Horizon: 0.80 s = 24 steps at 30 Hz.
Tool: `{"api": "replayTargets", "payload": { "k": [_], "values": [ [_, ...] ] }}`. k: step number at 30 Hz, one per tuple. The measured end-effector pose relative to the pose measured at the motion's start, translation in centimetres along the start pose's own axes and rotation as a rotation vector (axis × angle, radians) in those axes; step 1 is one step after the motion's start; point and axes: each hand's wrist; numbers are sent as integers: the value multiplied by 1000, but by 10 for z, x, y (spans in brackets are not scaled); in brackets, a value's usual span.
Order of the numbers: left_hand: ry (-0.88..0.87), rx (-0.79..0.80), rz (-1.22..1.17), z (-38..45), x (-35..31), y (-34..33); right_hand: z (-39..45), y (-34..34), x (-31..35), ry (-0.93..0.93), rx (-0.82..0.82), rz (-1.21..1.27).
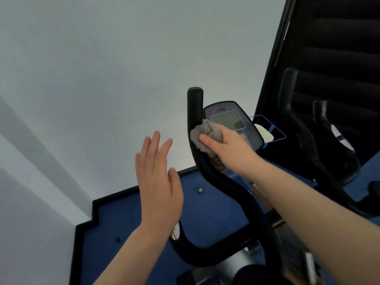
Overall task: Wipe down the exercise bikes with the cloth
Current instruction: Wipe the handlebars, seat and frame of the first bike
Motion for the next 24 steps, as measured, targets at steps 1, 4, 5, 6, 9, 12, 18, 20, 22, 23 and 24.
{"api": "replayTargets", "payload": {
  "k": [1, 4, 5, 6, 9, 12, 18, 20, 22, 23, 24],
  "values": [
    [22, 2, -3, -4, 0, -1, 7, -6, 4, 8, -42, -34],
    [88, 14, -30, -16, 4, -4, 3, -26, 3, -31, -97, -261],
    [114, 16, -59, -19, 5, -5, -6, -25, -1, -34, -82, -319],
    [140, 15, -95, -21, 6, -5, -15, -19, -3, -39, -37, -367],
    [157, 0, -131, -22, 3, -3, -21, 9, 1, -102, 166, -469],
    [188, -9, -128, -22, 2, -3, -8, 9, 11, -102, 150, -349],
    [266, 22, -127, -42, -5, -10, -38, -20, -6, -48, 16, -499],
    [236, 34, -50, -58, -10, -15, -56, -4, -13, -35, 85, -646],
    [212, 28, -13, -68, -14, -18, -61, 12, -14, -58, 186, -660],
    [214, 14, -29, -69, -14, -18, -58, 16, -12, -66, 222, -597],
    [222, 1, -54, -69, -14, -18, -52, 15, -9, -60, 228, -508]
  ]
}}
Point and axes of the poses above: each hand's wrist, its own z-axis towards the middle knuckle, its own y-axis out of the back of the hand, x = y × z, and after that the axes turned 11 degrees about x, right-handed
